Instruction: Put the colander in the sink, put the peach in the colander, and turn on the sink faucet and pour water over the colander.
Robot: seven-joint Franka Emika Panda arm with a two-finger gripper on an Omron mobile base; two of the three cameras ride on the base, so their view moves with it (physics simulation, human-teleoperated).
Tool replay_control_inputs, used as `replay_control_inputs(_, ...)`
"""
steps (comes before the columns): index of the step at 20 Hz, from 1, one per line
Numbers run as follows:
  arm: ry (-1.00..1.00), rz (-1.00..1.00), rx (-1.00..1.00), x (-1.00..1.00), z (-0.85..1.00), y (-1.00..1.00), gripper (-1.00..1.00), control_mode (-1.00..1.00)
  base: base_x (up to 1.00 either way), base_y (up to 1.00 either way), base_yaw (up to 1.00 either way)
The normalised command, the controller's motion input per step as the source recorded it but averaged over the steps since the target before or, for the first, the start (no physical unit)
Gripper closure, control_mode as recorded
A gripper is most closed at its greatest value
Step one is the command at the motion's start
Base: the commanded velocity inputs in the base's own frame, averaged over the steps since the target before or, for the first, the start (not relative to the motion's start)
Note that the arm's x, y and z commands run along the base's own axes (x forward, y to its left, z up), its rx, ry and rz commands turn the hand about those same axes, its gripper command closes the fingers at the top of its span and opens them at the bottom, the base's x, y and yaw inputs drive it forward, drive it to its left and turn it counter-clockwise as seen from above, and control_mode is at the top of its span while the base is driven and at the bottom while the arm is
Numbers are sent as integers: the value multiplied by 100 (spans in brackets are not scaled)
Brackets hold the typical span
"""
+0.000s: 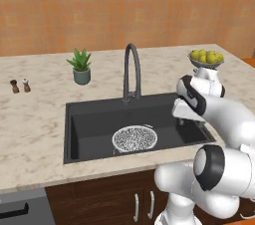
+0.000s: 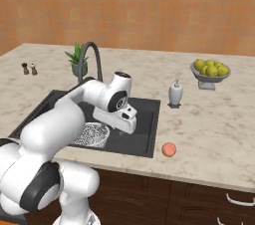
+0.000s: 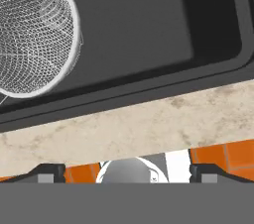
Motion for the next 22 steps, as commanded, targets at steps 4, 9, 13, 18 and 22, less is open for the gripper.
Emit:
replay_control_inputs(4,13,0,-7,-14,46,-63,-100,-100,0,0,0)
replay_control_inputs(9,2,0,-2,-2,9,-78,-100,-100,0,0,0)
replay_control_inputs(13,-5,1,0,0,0,-93,-100,-100,0,0,0)
replay_control_inputs(18,-10,2,-4,0,-10,-95,-100,-100,0,0,0)
replay_control_inputs(22,-9,0,-15,-1,-22,-81,-100,-100,0,0,0)
